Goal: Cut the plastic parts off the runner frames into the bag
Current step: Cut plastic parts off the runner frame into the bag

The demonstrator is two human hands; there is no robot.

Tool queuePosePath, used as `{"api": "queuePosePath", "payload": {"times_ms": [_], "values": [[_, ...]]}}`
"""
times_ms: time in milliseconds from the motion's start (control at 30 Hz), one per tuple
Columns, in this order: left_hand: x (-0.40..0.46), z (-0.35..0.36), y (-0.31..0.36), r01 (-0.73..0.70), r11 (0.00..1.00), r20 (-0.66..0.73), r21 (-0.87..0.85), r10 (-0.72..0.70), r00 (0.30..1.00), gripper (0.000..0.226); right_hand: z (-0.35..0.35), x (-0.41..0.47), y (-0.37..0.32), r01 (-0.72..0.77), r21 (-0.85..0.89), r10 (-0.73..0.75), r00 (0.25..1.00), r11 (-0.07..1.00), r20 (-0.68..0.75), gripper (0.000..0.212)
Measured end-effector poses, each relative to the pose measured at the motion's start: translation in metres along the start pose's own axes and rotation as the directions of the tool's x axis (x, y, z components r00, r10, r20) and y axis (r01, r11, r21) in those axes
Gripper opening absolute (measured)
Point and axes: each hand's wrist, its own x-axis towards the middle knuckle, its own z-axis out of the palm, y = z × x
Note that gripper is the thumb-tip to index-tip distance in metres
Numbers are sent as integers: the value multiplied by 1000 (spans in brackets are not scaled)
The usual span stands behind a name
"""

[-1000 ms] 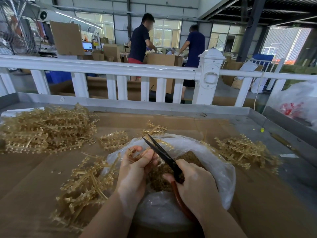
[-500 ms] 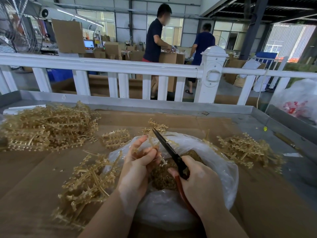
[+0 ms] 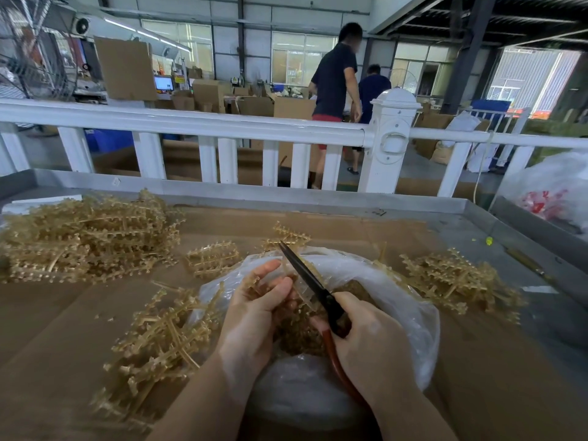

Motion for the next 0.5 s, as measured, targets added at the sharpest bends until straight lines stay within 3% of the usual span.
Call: {"api": "queuePosePath", "payload": {"times_ms": [367, 500], "values": [[6, -7, 1, 41, 999, 36, 31, -42, 998, 33, 1, 0, 0, -29, -3, 29, 1000, 1000, 4, 23], [4, -6, 2, 56, 993, 6, 99, -57, 998, 42, 1, 0, 0, -24, -18, 25, 1000, 1000, 11, 27]]}}
